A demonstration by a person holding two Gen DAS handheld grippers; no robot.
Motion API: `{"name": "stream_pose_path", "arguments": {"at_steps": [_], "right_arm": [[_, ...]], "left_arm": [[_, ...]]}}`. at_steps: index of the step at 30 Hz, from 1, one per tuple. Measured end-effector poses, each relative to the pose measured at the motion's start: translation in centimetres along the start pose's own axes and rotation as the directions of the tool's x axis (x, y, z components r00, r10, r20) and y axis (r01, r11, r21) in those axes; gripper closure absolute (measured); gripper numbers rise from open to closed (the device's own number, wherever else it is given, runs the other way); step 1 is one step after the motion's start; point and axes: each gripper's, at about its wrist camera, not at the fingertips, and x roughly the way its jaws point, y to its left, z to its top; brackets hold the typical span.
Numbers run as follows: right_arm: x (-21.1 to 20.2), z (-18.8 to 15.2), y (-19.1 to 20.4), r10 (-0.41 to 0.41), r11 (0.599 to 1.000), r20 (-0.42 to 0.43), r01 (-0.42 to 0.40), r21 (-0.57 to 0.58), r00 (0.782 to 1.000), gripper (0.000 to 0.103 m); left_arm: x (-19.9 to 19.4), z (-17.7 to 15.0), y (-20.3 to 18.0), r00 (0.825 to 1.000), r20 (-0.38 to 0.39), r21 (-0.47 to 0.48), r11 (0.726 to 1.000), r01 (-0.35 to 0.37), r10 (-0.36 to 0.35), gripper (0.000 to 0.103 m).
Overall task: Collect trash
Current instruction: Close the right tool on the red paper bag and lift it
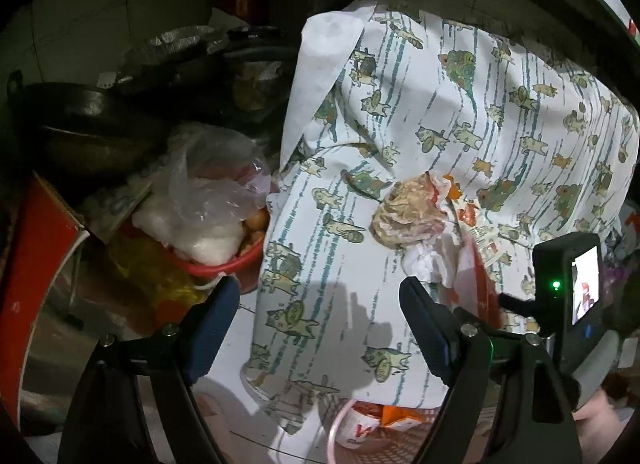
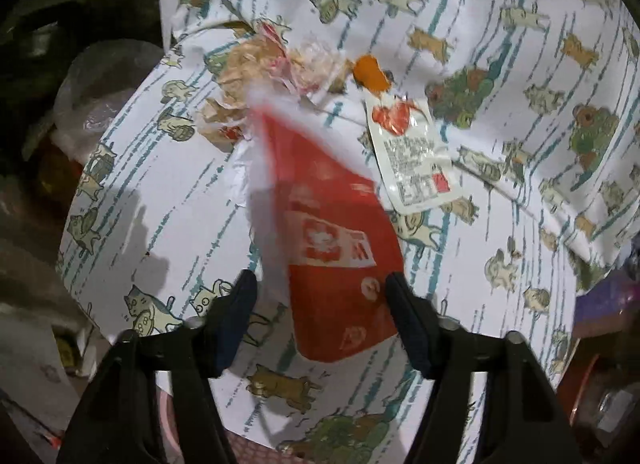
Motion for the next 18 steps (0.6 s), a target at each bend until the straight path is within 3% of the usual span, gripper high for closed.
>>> {"name": "stream_pose_path", "arguments": {"at_steps": [1, 2, 7, 10, 12, 18], "right_arm": [[0.0, 0.0, -0.4, 0.017, 1.0, -0.005, -0.017, 0.024, 1.0, 0.081], [-0.2, 0.1, -0.7, 0.035, 0.998, -0.008, -0.034, 0.043, 0.999, 0.092], [-3.4, 0.4, -2.7, 0.076, 0.992, 0.087, -0.083, 0.09, 0.993, 0.098], [-6.2, 0.6, -4.6, 0.115, 0.984, 0.169, -0.135, 0.116, 0.979, 0.099], [-7.8, 0.8, -6.2, 0.148, 0.973, 0.209, -0.181, 0.146, 0.967, 0.099], [-8.8, 1.8, -10.4, 0.217, 0.921, 0.217, -0.273, 0.277, 0.952, 0.099]], "left_arm": [[0.0, 0.0, 0.0, 1.0, -0.002, -0.002, 1.0, 0.002, -0.002, 0.019], [0.1, 0.0, -0.1, 1.0, -0.005, -0.004, 1.0, 0.003, -0.003, 0.019], [0.3, 0.5, -0.5, 0.999, -0.032, -0.008, 0.999, 0.031, -0.031, 0.019], [0.9, 1.7, -1.5, 0.996, -0.039, 0.05, 0.995, 0.082, -0.081, 0.019], [2.2, 3.0, -2.2, 0.998, -0.051, 0.087, 0.996, 0.03, -0.026, 0.019], [6.9, 6.3, -5.3, 0.978, -0.171, 0.09, 0.986, 0.138, -0.121, 0.019]]}}
